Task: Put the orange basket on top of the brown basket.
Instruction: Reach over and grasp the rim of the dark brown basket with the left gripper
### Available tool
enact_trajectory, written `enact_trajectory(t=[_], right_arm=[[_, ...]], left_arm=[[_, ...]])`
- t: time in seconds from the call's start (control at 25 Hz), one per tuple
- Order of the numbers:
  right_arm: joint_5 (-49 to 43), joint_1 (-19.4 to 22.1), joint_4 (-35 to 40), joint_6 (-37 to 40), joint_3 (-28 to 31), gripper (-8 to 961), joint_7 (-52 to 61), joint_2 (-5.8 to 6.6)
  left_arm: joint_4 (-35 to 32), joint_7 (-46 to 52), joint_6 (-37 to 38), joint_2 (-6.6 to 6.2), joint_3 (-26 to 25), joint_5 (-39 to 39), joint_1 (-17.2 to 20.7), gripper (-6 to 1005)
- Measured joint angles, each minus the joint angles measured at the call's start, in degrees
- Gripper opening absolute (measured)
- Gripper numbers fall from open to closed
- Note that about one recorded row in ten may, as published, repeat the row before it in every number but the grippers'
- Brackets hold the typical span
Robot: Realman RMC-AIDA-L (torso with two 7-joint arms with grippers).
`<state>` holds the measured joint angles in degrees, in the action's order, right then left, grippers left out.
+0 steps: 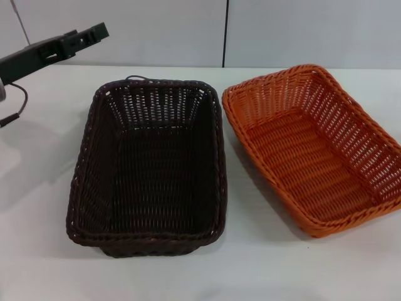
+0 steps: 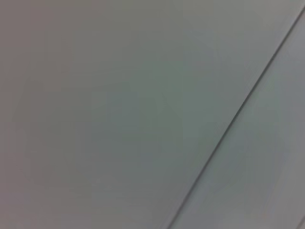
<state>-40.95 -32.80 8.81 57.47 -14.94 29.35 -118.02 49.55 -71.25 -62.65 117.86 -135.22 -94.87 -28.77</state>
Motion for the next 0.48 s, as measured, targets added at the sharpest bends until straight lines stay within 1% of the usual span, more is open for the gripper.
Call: enact_trajectory(t=[0.04,0.16,0.28,0.4,0.48], right_arm=[[0.0,0.0,0.0,0.0,0.0,739,0.0,0.00],[0.0,0.0,-0.1,0.0,0.0,738,0.0,-0.03],[0.0,0.1,-0.1,0.0,0.0,737,0.1,-0.09],[0.0,0.1,-0.1,0.0,0.0,736,0.2,-0.16],[0.0,0.1,-0.1,0.0,0.0,735,0.3,-0.22]], left_arm=[[-1.9,-3.6,0.0,0.17,-0.4,2.6,0.0,843],[-9.1,-13.9,-0.9,-0.03,-0.7,11.6,-0.2,842],[-14.4,-23.1,-2.4,-0.02,-1.0,19.6,-0.2,841],[-17.5,-28.6,-3.7,0.08,-1.1,23.8,-0.3,840],[-18.7,-30.5,-4.0,0.11,-1.0,24.7,-0.3,840]])
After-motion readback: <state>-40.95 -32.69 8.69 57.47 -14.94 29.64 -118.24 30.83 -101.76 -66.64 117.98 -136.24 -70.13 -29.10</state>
